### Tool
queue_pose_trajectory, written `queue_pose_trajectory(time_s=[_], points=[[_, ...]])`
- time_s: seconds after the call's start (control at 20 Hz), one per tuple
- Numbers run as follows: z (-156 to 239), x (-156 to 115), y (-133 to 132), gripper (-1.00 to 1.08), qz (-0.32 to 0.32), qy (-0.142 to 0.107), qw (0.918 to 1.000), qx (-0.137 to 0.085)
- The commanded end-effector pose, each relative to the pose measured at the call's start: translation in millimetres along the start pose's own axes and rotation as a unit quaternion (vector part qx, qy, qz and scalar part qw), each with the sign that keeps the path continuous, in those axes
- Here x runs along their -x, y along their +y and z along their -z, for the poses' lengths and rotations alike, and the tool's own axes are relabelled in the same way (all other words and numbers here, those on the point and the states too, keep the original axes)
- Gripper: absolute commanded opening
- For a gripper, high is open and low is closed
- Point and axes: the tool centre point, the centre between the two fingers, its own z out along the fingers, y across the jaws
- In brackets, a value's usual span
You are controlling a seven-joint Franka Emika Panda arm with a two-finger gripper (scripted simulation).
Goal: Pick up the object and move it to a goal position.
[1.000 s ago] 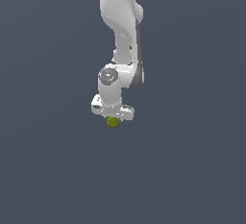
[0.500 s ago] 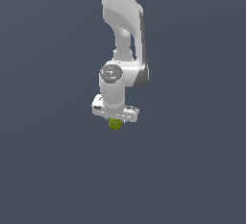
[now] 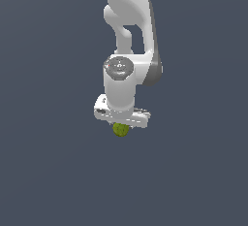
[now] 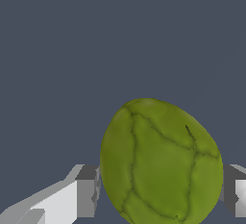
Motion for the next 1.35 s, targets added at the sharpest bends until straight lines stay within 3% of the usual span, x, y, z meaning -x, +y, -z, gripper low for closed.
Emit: queue_pose_trajectory(time_s=[0.0, 0.65, 1.3], points=[[16.2, -11.9, -8.7, -1.0, 0.0, 0.001, 1.0, 0.0], [69.6, -56.0, -40.2, -1.0, 0.0, 0.001, 1.0, 0.0], [83.1, -68.7, -48.5, -1.0, 0.0, 0.001, 1.0, 0.0]])
